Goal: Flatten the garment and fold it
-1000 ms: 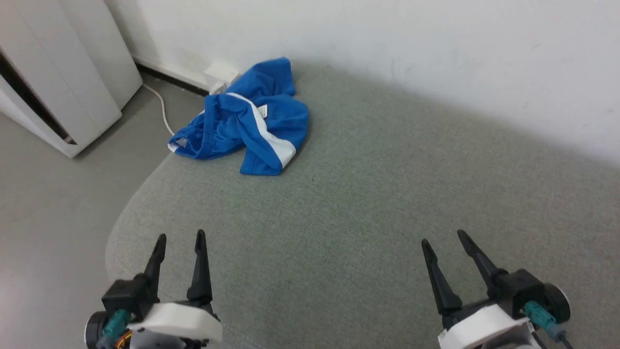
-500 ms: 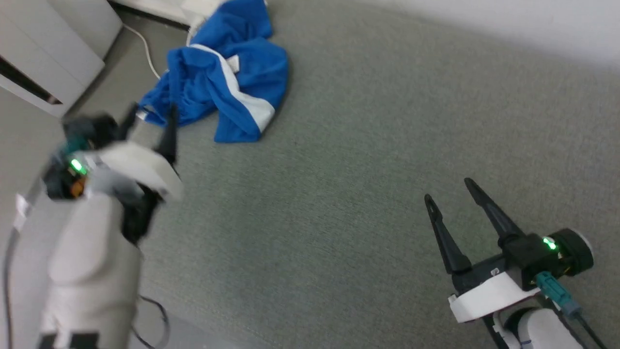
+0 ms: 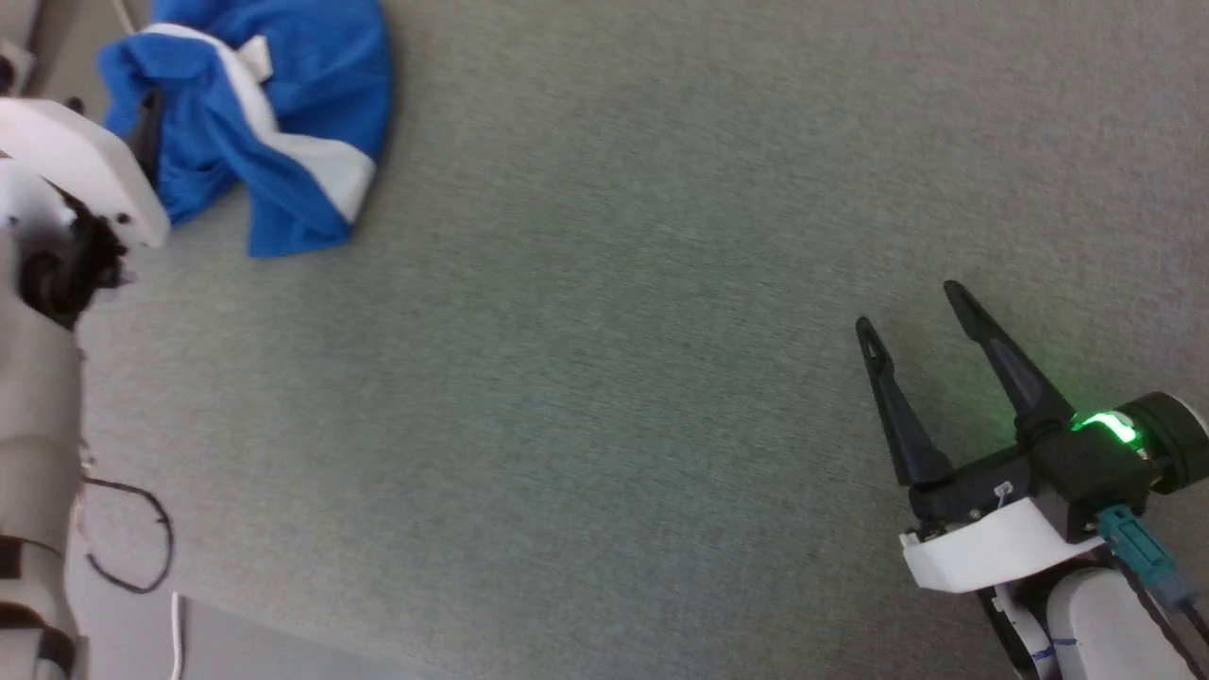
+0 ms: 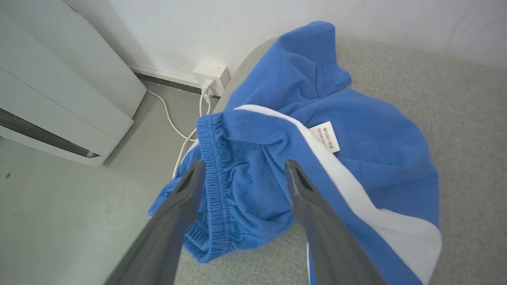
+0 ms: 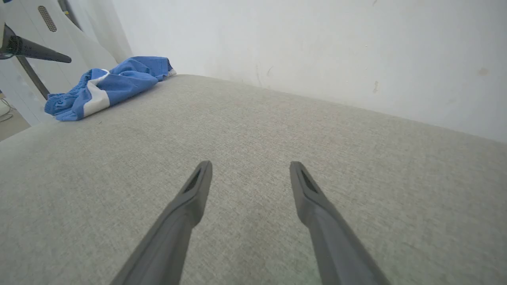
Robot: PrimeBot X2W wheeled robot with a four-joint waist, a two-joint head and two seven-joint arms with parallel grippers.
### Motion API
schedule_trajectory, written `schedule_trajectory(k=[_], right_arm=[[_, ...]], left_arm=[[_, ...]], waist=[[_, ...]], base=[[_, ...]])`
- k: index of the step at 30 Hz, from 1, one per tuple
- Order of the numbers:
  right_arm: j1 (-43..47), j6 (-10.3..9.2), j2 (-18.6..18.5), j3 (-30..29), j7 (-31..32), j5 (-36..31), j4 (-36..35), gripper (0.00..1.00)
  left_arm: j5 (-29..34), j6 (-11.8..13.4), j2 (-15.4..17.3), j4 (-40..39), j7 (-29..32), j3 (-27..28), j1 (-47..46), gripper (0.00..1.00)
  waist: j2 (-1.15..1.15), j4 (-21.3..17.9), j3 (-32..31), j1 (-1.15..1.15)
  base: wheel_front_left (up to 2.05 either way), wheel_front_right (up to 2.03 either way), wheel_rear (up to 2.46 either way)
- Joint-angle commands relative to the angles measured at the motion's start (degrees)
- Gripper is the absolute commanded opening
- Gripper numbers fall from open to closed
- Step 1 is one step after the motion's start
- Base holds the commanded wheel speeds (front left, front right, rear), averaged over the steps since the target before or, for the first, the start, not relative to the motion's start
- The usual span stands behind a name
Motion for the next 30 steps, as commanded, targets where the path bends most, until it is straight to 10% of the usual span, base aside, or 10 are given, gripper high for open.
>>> schedule_trajectory(k=[1, 18, 19, 20, 30], right_arm=[[-1.1, -0.05, -0.01, -0.4, -0.42, -0.38, -0.62, 1.0], [-0.32, -0.05, 1.73, -2.24, -2.57, -1.16, -0.23, 1.0], [-0.29, -0.05, 1.81, -2.39, -2.63, -1.18, -0.03, 1.0], [-0.33, -0.05, 1.9, -2.49, -2.67, -1.24, 0.18, 1.0], [-0.59, -0.05, 1.82, -2.17, -3.28, -0.76, 3.3, 1.0]], left_arm=[[-1.4, -0.37, 0.86, 0.93, 0.73, -0.46, -1.23, 1.0], [-17.62, -0.38, 7.9, 10.29, 26.6, -5.05, -2.5, 1.0], [-17.92, -0.38, 7.99, 10.01, 26.88, -5.38, -2.29, 0.24], [-18.22, -0.38, 8.04, 9.38, 26.94, -5.85, -2.0, 0.0], [-18.17, -0.38, 11.61, 5.72, 12.1, -8.02, -0.41, 0.0]], waist=[[0.0, -5.6, 5.76, -0.01], [0.0, -10.37, 9.56, -0.01], [0.0, -10.21, 9.37, -0.01], [0.0, -10.01, 9.1, -0.01], [0.0, -8.58, 1.71, -0.01]], base=[[0.0, 0.0, 0.0], [0.0, 0.0, 0.0], [0.0, 0.0, 0.0], [0.0, 0.0, 0.0], [0.0, 0.0, 0.0]])
